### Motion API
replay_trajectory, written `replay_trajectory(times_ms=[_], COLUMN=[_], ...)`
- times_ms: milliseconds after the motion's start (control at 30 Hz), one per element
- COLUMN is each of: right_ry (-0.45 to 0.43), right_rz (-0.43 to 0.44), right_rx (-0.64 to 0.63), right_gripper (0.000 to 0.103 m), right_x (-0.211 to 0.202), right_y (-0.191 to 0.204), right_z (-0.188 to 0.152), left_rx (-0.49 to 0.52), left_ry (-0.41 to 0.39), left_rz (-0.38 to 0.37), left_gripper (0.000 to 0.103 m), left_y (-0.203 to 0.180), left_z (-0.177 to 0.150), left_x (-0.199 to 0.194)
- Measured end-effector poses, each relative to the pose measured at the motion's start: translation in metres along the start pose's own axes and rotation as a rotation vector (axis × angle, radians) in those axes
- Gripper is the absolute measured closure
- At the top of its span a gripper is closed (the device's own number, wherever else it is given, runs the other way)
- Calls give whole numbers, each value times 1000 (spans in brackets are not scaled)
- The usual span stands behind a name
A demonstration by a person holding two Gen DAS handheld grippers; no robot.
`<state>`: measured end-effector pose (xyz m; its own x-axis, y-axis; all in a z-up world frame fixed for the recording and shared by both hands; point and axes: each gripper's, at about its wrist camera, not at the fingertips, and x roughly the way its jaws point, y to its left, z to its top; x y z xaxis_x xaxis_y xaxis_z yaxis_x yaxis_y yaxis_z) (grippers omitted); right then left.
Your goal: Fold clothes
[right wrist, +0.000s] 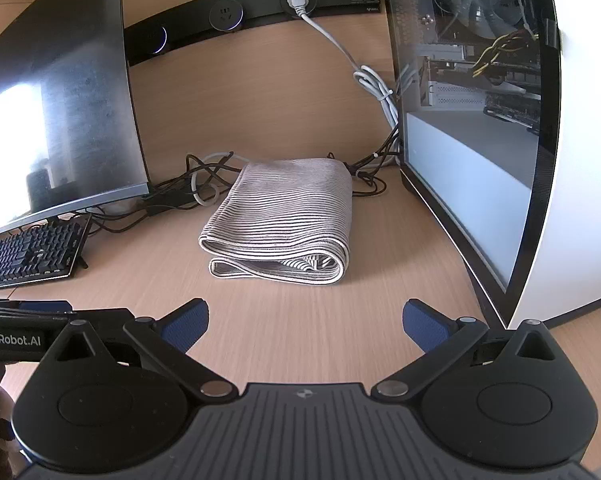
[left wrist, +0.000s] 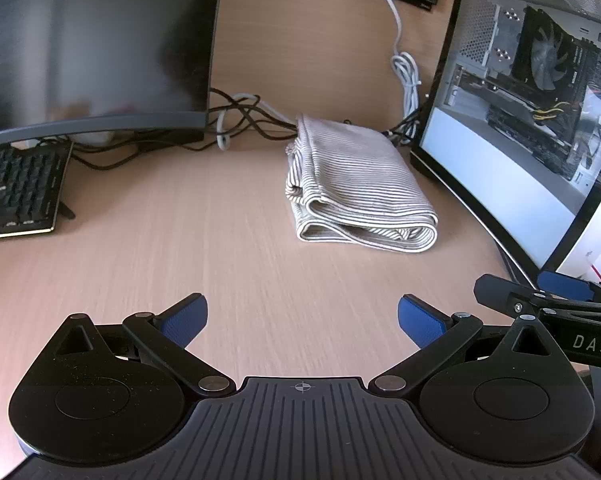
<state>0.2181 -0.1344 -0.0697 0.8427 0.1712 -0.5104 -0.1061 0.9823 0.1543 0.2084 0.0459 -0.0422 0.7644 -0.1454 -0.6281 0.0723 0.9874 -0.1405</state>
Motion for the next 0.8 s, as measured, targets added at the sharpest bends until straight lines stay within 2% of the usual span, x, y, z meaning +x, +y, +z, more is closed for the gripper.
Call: replay_trajectory(times_ms=[567,800], right_ry=[3,-3], right_rz=[0,-10], right_rx=[2,15], right_gripper=[0,0], right_x=[-1,-5], right_y=[0,-4], right_z=[-1,0], left_rx=[-3,-31], left_ry=[-13,-53], left_rz=[1,9], left_gripper=[0,0], left_y=[3,8], left_z=[0,9], left_x=[-2,-4])
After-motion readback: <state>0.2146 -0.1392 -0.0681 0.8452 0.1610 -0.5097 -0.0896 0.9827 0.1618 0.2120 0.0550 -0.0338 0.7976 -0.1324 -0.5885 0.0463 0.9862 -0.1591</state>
